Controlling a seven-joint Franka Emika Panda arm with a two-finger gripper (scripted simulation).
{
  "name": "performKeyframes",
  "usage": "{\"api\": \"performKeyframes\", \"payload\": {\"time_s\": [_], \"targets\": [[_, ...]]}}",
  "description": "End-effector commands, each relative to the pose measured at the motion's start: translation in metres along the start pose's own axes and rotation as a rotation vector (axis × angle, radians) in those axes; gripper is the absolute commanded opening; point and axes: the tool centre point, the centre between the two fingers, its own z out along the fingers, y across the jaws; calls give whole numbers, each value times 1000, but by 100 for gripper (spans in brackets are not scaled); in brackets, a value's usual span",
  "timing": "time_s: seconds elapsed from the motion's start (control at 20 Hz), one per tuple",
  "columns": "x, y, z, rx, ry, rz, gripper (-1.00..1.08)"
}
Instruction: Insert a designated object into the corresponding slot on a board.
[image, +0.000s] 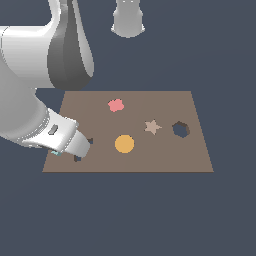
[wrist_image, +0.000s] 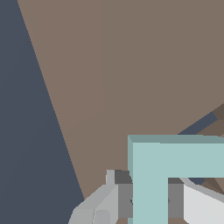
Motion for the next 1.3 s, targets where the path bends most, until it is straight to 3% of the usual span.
{"api": "performKeyframes", "payload": {"time_s": [0.0,0.65,1.25], "targets": [[-2,7,-1,0,-1,-103,-100],[-2,36,-1,0,-1,-472,-100],[1,44,-1,0,0,-585,-100]]}}
